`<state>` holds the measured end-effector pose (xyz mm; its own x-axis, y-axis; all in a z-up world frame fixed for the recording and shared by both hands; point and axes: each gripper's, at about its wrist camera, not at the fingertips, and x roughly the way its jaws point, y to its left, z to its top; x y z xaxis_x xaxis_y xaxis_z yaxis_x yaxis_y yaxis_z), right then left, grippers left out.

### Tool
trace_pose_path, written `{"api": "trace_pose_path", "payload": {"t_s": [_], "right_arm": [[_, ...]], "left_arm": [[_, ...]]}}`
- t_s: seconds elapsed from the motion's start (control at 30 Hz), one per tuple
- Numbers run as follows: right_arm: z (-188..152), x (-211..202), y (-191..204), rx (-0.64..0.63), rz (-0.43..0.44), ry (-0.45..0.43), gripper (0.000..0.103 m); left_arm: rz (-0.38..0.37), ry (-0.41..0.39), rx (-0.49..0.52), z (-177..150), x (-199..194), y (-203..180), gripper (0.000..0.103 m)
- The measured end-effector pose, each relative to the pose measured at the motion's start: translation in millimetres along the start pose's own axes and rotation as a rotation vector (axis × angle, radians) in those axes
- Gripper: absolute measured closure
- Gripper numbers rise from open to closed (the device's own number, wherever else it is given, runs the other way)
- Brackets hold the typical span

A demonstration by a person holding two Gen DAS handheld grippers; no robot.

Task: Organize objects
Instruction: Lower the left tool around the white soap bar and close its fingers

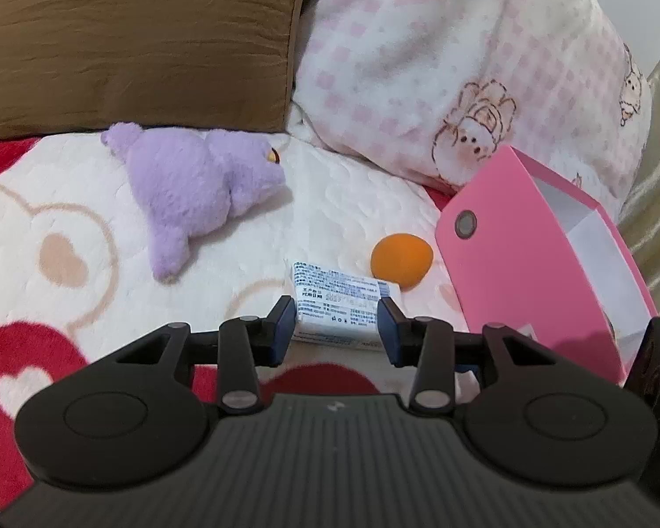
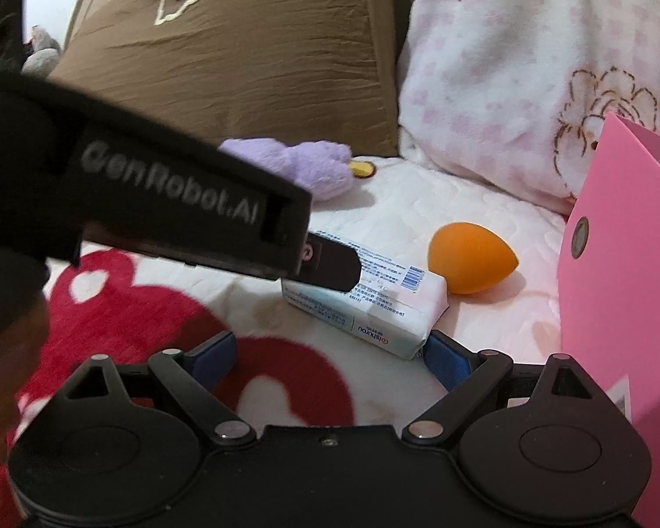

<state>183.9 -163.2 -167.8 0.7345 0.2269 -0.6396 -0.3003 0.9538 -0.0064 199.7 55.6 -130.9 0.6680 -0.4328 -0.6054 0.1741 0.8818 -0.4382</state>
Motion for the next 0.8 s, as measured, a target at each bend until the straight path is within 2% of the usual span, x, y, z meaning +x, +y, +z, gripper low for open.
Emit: {"api": "trace_pose_path", "payload": {"t_s": [0.2,0.27,0.33,0.43,0.6,0.7,0.8], "right_arm": [[-13.7,-14.5,2.9,0.044,0.029,0.024,0.009],[-14.5,-18.3,-1.5,0.068,0.03,0.03,0.009],[-15.5,-27.5,5.3,0.043,0.006,0.037,0.007],[-18.0,-36.8,7.7,0.062,0.026,0.045,0.007],[-25.7,-48.4,11.1,0.064,0.018,0.039,0.007],[-30.4,-58.3,13.3,0.055,0.042,0.024,0.008],[-35.7,-64.2,18.2,0.028,0.05,0.011,0.008]], "left_arm": [[0.006,0.087,0.015,-17.4,-6.4,-11.8,0.064],[-0.014,0.163,-0.05,-22.9,-8.9,-12.5,0.061],[-0.019,0.167,-0.079,-28.3,-15.9,-15.2,0.06],[0.012,0.158,-0.053,-30.0,-21.3,-20.8,0.06],[0.003,0.221,-0.067,-36.2,-22.8,-21.2,0.06],[0.058,0.231,-0.102,-41.5,-26.9,-21.1,0.06],[0.089,0.205,-0.093,-43.5,-34.5,-24.2,0.06]]}}
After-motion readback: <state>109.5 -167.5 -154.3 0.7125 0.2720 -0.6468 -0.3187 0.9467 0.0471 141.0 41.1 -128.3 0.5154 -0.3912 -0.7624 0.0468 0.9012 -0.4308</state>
